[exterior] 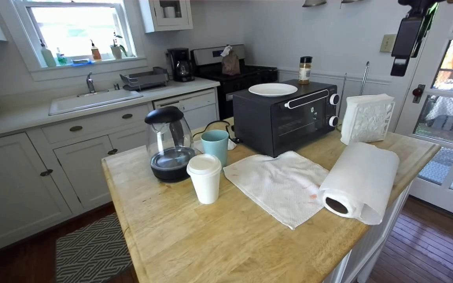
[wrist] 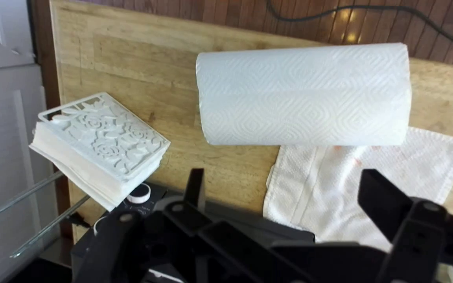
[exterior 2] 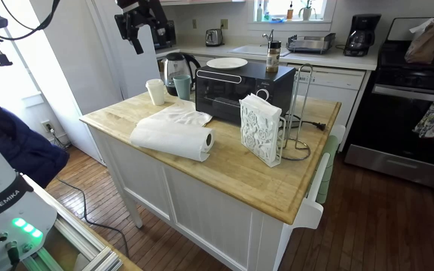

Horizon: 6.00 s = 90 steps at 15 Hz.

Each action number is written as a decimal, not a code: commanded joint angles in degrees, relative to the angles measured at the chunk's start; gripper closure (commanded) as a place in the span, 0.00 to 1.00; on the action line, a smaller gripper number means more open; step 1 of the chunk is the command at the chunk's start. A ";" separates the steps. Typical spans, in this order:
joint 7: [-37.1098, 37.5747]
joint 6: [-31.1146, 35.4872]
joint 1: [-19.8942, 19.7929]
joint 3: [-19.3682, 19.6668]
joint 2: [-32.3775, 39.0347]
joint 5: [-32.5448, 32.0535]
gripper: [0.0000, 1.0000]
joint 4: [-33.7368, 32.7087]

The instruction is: Set the paper towel roll upright on the countertop

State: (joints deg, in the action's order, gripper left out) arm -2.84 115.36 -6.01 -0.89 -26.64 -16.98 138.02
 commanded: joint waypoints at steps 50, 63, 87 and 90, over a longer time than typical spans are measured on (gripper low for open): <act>52.64 5.07 18.34 -10.40 39.77 -37.35 0.17 -1.03; 51.01 -2.60 18.66 -9.64 41.34 -36.06 0.29 -1.97; 55.00 -2.17 19.22 -8.48 43.93 -40.82 0.00 -1.53; 54.40 -2.78 18.99 -8.30 44.09 -41.21 0.00 -1.50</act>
State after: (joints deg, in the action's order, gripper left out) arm 50.43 113.91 12.21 -9.99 16.44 -56.26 137.35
